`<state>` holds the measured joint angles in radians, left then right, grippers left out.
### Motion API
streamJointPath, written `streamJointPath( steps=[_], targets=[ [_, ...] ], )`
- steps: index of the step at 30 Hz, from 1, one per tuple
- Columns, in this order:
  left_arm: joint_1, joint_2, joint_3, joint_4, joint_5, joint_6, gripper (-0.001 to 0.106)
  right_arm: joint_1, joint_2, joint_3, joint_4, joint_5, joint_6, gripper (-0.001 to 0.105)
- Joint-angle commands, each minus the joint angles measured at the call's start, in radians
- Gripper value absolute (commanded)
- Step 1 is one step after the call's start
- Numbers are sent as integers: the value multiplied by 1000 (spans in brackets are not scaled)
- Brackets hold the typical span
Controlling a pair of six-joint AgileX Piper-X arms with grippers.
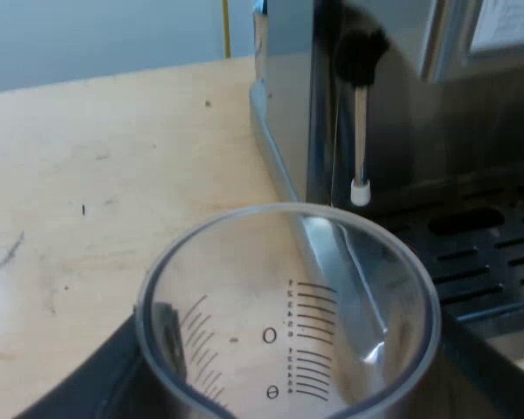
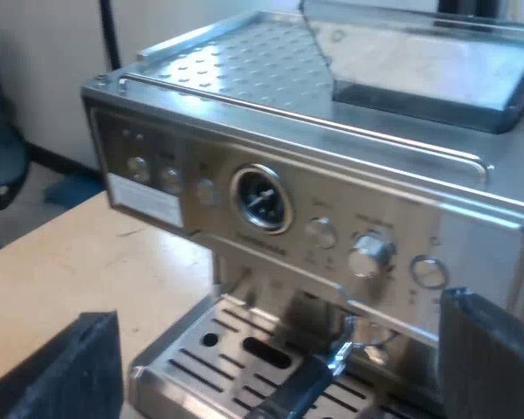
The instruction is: Pour the beans into the coffee machine
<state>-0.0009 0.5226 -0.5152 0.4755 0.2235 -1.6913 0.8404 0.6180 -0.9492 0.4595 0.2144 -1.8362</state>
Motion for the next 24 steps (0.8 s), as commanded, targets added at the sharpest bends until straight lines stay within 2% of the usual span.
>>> streamJointPath(
  steps=[1, 6, 12, 14, 15, 24],
  targets=[
    [-1, -8, -42, 21, -12, -1, 28, 2, -13, -21, -30, 38, -34, 78],
    [-1, -8, -114, 47, -12, -1, 28, 2, -13, -25, -138, 118, -87, 78],
    [-1, -8, -181, 47, -43, -1, 28, 2, -13, -25, -213, 153, -128, 78],
    [-1, -8, -198, 47, -50, 22, 28, 2, -13, -25, -219, 166, -137, 78],
    [-1, -8, -222, 47, -64, 65, 28, 2, -13, -25, -224, 211, -143, 78],
    [-14, 29, -285, 38, -81, 84, 28, 2, -11, -25, -278, 240, -143, 78]
  ],
)
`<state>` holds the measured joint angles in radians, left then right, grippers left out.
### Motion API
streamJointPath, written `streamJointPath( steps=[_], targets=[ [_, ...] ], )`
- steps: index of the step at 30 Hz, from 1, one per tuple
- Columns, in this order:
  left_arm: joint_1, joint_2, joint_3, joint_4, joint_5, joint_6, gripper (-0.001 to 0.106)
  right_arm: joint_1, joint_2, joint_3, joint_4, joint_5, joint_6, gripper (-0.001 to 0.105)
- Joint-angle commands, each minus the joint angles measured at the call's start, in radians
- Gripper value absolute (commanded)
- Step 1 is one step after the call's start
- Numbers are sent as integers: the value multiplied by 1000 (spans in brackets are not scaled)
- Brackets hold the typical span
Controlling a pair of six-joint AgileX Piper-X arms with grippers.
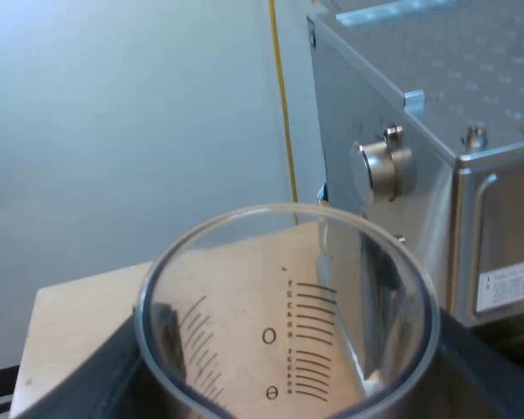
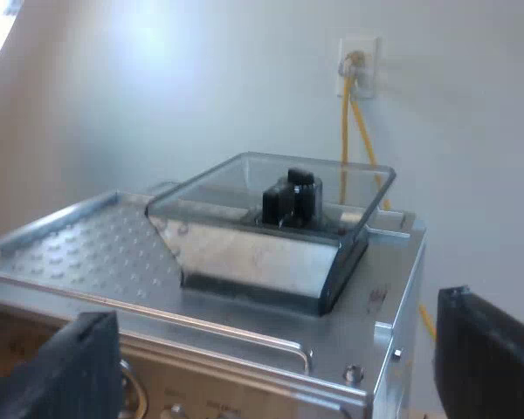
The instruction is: Pour the beans into the coffee machine
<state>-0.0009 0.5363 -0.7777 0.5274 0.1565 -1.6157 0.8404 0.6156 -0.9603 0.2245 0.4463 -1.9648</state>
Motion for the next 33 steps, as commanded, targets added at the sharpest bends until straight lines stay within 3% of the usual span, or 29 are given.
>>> streamJointPath(
  steps=[1, 10, 21, 33],
  targets=[
    [-25, 25, -34, -17, -15, 20, 28, 2, -4, -14, -46, 8, -14, 78],
    [-109, 140, -161, -17, -57, 28, 28, 2, 20, -14, -140, -4, -10, 78],
    [-113, 342, -350, -68, -55, 28, 28, 2, 20, -14, -175, -38, -10, 78],
    [-227, 599, -644, -69, -62, 28, 28, 2, 20, -14, -175, -67, -7, 78]
  ],
)
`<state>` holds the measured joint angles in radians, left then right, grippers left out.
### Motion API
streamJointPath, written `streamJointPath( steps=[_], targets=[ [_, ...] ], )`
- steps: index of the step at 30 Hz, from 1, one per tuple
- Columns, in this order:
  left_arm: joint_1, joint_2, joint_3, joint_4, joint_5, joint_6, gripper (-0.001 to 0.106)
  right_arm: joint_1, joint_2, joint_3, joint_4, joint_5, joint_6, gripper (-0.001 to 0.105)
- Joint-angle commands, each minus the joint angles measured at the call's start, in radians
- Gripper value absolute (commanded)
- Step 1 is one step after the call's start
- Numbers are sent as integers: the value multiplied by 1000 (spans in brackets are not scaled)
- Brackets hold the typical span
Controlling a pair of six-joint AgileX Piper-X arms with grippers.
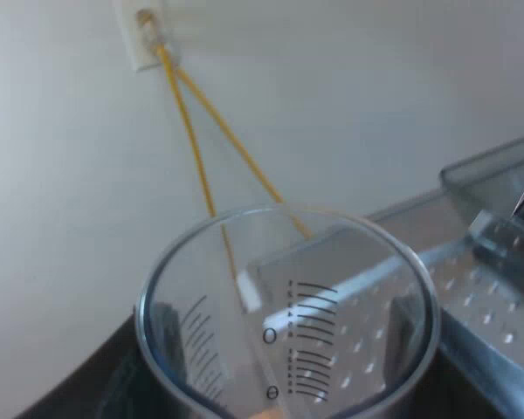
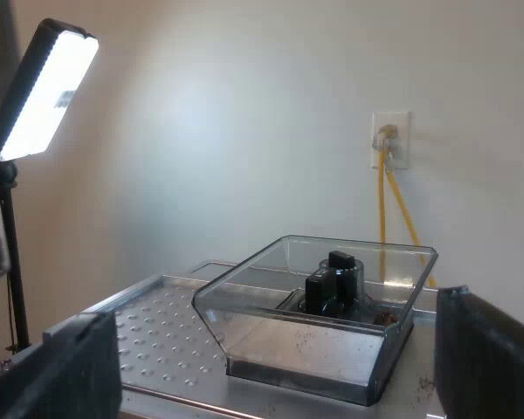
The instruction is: Pour the beans into the coffee machine
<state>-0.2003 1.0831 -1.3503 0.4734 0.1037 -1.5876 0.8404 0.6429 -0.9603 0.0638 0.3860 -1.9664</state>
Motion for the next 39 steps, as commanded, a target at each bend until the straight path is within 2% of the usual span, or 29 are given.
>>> streamJointPath(
  steps=[1, 7, 12, 14, 22, 31, 36, 39],
  targets=[
    [-37, 81, -101, -15, -20, -1, 28, 2, -7, -14, -14, -9, -5, 78],
    [-56, 185, -233, -15, -25, -1, 28, 2, -7, -14, -14, -53, -5, 78],
    [-61, 229, -289, -15, -25, -1, 28, 2, -7, -14, -14, -62, -5, 78],
    [-61, 276, -347, -15, -25, -1, 28, 2, -7, -14, -14, -62, -5, 78],
    [-61, 371, -452, -15, -25, -1, 28, 2, -7, -14, -14, -62, -5, 78],
    [-107, 461, -548, -15, -25, -1, 28, 2, -7, -14, -14, -62, -5, 78],
    [-153, 498, -569, -30, -25, -1, 28, 2, -7, -14, -14, -62, -5, 78],
    [-180, 518, -569, -30, -30, 32, 28, 2, -7, -14, -14, -62, -5, 78]
  ],
)
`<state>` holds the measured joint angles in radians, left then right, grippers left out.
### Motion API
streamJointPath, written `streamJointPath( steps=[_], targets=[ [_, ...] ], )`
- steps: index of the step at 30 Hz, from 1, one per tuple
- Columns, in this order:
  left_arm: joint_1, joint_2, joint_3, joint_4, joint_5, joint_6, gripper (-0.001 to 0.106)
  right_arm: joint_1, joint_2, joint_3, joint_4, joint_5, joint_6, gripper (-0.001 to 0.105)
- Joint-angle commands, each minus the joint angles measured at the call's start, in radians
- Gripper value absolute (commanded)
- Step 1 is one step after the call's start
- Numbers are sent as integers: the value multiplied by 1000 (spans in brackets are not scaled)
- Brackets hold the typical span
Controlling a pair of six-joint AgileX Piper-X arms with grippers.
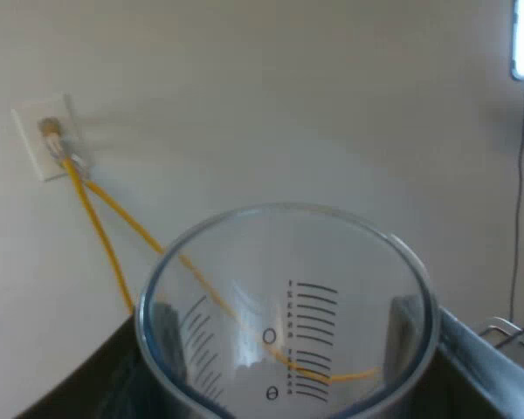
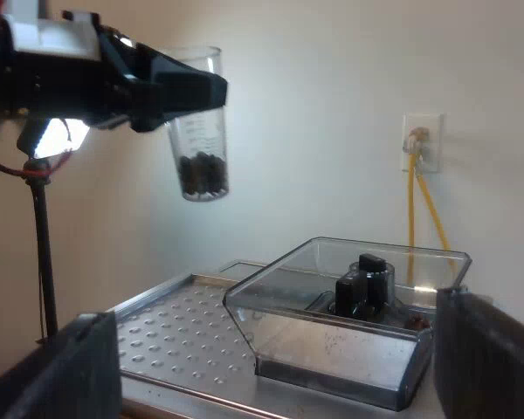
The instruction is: Pour the beans into the coffee machine
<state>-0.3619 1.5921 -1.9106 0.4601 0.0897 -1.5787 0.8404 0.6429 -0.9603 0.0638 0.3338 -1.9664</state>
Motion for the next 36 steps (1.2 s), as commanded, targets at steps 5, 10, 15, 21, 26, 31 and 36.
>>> streamJointPath(
  steps=[5, 10, 15, 21, 26, 31, 36],
  targets=[
    [-66, 31, -8, -17, -67, 147, 28, 2, -7, -14, -14, -10, -5, 78],
    [-114, 48, -8, -56, -121, 293, 28, 2, -7, -14, -4, -10, -5, 78],
    [-136, 66, -8, -86, -123, 435, 28, 2, -7, -14, 52, -10, 1, 78],
    [-136, 89, -7, -107, -123, 584, 28, 2, -7, -14, 73, -10, 14, 78],
    [-142, 105, -7, -122, -123, 744, 28, 2, -7, -14, 84, -10, 17, 78],
    [-144, 123, -7, -127, -123, 922, 28, 2, -7, -14, 84, -10, 17, 78],
    [-144, 125, -3, -127, -123, 1147, 28, 2, -7, -14, 84, -10, 17, 78]
  ],
)
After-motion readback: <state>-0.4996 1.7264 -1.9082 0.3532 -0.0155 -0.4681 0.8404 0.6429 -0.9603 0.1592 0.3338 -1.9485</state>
